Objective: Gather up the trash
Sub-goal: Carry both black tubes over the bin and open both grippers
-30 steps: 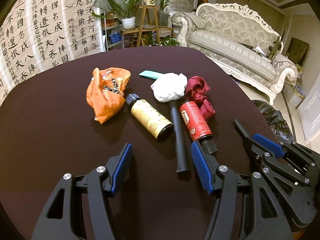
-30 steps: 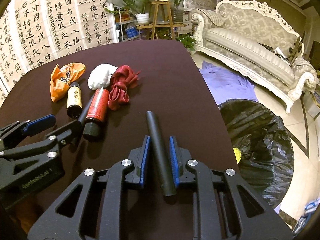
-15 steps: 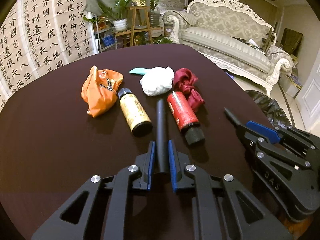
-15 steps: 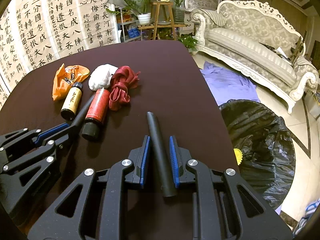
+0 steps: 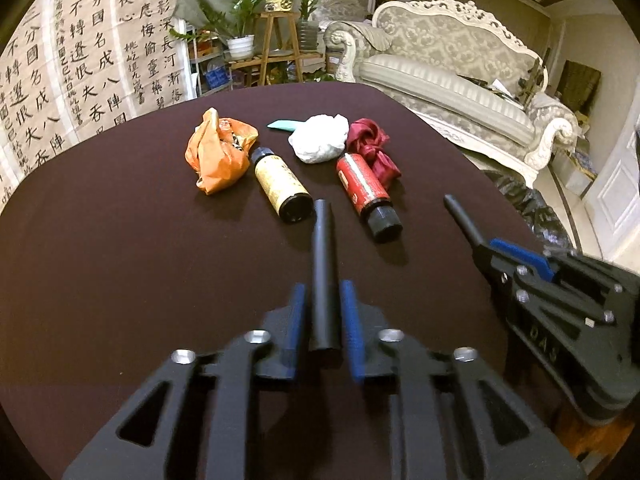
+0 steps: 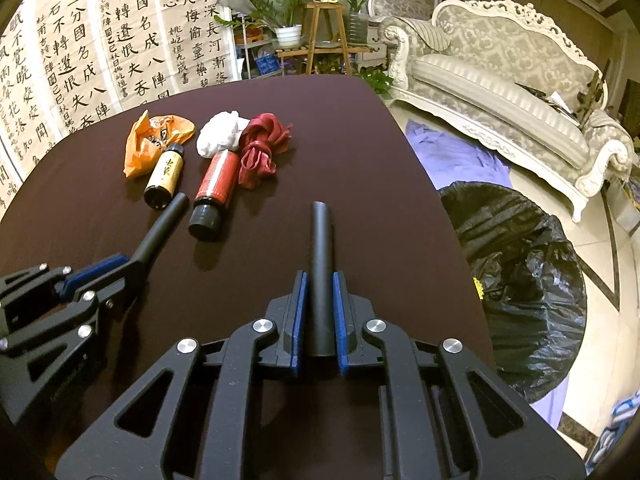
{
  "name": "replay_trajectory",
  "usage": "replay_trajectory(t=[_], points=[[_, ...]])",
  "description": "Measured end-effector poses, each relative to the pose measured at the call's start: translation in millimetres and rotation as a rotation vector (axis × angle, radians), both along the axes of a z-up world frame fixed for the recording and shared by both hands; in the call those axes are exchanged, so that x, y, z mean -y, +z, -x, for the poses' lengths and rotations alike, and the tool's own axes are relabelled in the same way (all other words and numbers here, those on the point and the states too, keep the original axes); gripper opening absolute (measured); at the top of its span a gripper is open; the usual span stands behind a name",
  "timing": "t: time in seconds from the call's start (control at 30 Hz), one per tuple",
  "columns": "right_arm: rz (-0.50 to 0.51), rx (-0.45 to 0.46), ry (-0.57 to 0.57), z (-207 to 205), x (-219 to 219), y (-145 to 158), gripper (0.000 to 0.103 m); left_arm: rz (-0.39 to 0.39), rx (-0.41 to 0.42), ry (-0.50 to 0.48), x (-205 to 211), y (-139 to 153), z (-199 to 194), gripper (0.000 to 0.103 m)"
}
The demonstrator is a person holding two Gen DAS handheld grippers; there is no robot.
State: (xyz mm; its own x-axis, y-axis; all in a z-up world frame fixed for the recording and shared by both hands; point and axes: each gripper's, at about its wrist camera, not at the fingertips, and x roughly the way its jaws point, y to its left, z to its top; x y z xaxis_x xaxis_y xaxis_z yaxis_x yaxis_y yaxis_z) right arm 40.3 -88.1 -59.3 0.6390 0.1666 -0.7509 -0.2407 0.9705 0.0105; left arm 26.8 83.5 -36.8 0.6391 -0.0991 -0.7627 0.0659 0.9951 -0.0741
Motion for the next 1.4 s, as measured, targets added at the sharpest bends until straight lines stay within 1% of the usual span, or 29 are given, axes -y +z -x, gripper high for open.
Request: replay_trajectory(t=[0.03, 0.17, 0.23, 0.33, 0.37, 0.4, 0.43, 0.53, 0.6, 1.1, 1.3, 1.4], points=[[-0.001, -0.001, 0.0, 0, 0, 0, 0.013, 0.007, -0.002, 0.005, 0, -1, -1, 0.046], [-0.013, -0.006, -0.003, 0, 2, 0, 0.013, 0.005, 0.0, 0.002, -2, 0, -5, 0.045], [-0.024, -0.01, -0.003, 0, 4, 0, 0.016, 0.0, 0.003, 0.002, -1, -1, -3, 0.041], [-0.022, -0.01, -0.004, -2, 4, 0, 0.016, -0.007, 0.012, 0.003, -3, -2, -1, 0.025], [-0.019, -0.009, -0.003, -2, 3, 0, 0.016, -0.01, 0.014, 0.003, -3, -2, -1, 0.024], [-0.015, -0.008, -0.002, -2, 3, 1, 0.016, -0.012, 0.015, 0.001, -3, -2, 0, 0.021], [-0.006, -0.006, -0.001, -2, 2, 1, 0.016, -0.018, 0.016, -0.007, -2, -3, 0, 0.015], [0.015, 0.002, -0.003, -3, 0, 2, 0.013, -0.038, 0.023, -0.026, 2, -3, 2, 0.015], [0.013, 0.003, -0.003, -3, 0, 2, 0.013, -0.044, 0.027, -0.035, 4, -4, 3, 0.015], [-0.026, 0.029, -0.033, 5, 12, 12, 0.013, -0.033, 0.05, -0.045, 17, 2, 10, 0.014], [-0.032, 0.048, -0.062, 9, 27, 17, 0.013, -0.028, 0.074, -0.06, 27, 9, 12, 0.014], [-0.037, 0.062, -0.093, 12, 41, 21, 0.013, -0.028, 0.084, -0.076, 36, 12, 13, 0.014]])
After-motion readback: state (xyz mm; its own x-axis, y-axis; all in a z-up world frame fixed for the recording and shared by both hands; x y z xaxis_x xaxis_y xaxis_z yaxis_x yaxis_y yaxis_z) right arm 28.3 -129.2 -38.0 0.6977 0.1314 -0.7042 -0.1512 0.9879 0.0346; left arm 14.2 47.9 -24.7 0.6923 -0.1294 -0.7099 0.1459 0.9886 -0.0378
